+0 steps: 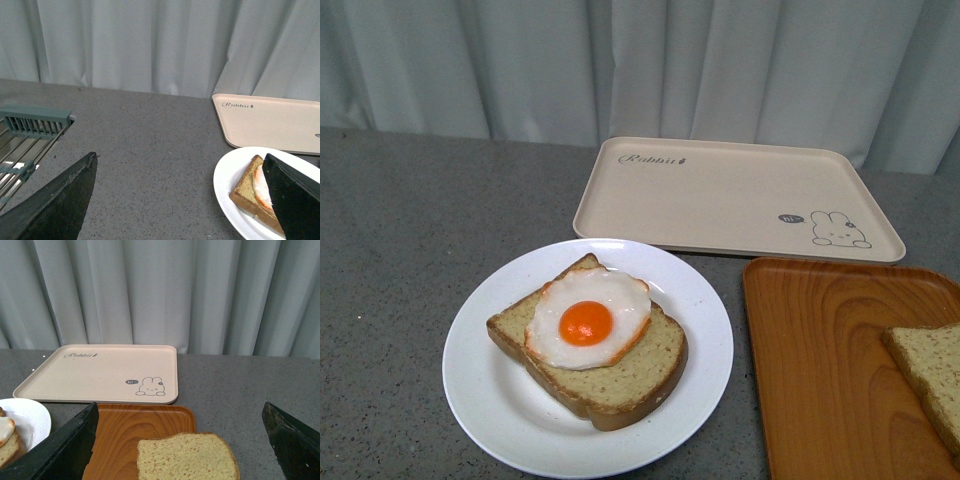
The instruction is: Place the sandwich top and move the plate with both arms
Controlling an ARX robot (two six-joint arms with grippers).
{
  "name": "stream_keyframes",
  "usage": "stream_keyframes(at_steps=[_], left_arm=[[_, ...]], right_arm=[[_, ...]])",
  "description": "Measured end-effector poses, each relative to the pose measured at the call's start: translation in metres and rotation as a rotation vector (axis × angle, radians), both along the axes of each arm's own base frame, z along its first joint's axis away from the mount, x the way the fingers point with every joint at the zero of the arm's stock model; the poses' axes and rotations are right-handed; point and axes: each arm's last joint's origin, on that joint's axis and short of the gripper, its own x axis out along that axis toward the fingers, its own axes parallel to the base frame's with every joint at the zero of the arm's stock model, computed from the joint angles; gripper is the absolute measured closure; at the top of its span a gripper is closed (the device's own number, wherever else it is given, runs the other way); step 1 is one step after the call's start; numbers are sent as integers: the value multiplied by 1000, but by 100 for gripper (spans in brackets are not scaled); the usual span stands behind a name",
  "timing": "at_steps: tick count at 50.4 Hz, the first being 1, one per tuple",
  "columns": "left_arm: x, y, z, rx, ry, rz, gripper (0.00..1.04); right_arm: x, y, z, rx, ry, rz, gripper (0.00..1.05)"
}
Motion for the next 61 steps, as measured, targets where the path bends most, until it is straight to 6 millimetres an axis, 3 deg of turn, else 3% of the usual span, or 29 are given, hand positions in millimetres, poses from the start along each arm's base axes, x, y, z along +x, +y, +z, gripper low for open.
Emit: stream_keyframes(at_steps=[61], left_arm=[[0, 0, 0, 0, 0, 0, 6]], right_arm=[[0, 0, 0, 0, 0, 0, 9]])
